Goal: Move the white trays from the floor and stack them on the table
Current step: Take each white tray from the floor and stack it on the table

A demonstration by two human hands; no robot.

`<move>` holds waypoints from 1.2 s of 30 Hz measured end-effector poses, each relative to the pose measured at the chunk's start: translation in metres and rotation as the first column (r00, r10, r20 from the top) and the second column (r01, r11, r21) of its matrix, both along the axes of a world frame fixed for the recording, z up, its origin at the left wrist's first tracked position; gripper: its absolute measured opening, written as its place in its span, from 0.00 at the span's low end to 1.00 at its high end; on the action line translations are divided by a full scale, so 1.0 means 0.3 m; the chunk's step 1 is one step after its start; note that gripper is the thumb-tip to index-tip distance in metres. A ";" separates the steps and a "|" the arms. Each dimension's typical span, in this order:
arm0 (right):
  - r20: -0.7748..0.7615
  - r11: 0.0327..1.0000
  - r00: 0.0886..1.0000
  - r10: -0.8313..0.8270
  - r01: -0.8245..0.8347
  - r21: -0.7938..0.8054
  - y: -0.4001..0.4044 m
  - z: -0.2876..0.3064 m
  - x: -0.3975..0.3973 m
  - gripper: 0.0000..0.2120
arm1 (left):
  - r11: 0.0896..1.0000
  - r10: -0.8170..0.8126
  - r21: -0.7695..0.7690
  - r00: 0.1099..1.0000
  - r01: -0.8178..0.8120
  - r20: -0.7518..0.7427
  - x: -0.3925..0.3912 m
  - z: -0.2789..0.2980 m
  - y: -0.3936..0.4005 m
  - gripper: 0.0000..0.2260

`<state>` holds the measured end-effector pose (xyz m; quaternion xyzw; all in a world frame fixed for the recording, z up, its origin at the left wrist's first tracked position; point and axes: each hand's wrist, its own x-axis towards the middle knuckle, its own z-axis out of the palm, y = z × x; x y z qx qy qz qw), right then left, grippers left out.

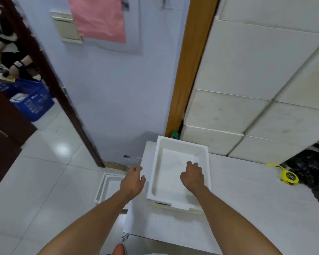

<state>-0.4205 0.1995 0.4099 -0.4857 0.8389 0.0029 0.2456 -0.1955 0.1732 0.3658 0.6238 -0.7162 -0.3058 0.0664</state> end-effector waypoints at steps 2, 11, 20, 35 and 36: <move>-0.017 0.995 0.999 0.050 -0.051 -0.083 -0.048 0.005 0.084 0.22 | 1.000 0.029 0.006 1.000 -0.029 -0.001 0.074 0.000 -0.008 0.18; 0.195 0.940 0.930 0.311 -0.271 -0.207 -0.263 -0.063 0.620 0.11 | 0.941 0.298 0.137 0.949 -0.310 0.102 0.567 -0.100 -0.043 0.13; 0.463 0.922 0.869 0.174 -0.309 0.233 -0.371 -0.514 1.029 0.12 | 0.891 0.314 0.270 0.925 -0.365 0.212 0.931 -0.395 -0.182 0.13; 0.298 0.922 0.944 -0.144 0.019 0.387 -0.439 -1.909 0.998 0.17 | 0.593 0.657 0.548 0.748 -0.590 0.094 0.898 -1.797 -0.245 0.14; 0.271 0.915 0.939 -0.214 0.095 0.393 -0.443 -1.997 0.975 0.19 | 0.506 0.733 0.600 0.675 -0.619 0.079 0.873 -1.879 -0.229 0.17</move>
